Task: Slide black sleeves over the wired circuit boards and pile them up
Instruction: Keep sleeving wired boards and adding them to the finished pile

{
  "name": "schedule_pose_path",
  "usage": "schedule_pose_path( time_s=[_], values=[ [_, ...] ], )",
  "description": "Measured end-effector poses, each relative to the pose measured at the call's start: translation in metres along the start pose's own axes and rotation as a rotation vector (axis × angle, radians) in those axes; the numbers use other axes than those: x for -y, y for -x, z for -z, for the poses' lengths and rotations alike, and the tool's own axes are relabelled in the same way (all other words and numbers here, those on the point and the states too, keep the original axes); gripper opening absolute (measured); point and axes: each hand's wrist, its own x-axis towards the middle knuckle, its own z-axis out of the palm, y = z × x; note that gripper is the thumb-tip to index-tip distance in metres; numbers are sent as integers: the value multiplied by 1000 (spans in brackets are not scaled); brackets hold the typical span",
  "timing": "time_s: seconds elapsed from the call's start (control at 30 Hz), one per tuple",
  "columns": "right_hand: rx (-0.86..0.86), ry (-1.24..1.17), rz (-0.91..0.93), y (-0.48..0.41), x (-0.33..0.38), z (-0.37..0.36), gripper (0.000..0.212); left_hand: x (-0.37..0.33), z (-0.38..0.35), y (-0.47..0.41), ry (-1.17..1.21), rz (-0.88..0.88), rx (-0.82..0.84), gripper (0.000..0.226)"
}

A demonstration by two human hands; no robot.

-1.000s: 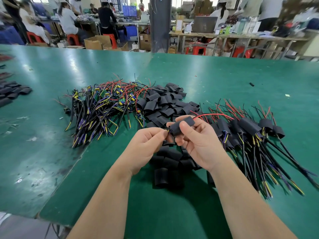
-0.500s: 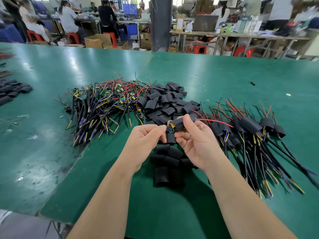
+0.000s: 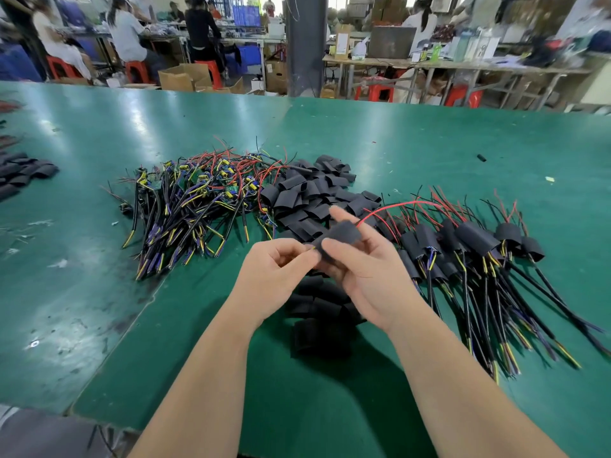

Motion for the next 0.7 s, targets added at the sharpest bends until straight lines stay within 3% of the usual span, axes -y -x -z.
schedule_pose_path(
  time_s=[0.1,0.2,0.27,0.33,0.47,0.57,0.7],
  values=[
    [-139,-222,49,-2,21,7,37,0,4,-3,124,52,-95,23],
    [-300,-222,222,-1,50,27,31,5,11,-7,104,98,-251,28],
    [-462,92,354,1,64,43,25,11,15,-10,-3,144,-366,22],
    [-657,600,411,2,71,61,20,15,15,-10,-143,168,-443,19],
    [-779,1342,278,0,70,84,22,16,16,-5,-411,129,-490,18],
    [-737,1403,297,-4,64,78,30,17,19,-6,-595,116,-518,21],
    [-559,1407,360,-5,48,64,27,9,33,-20,-939,29,-693,30]
  ],
)
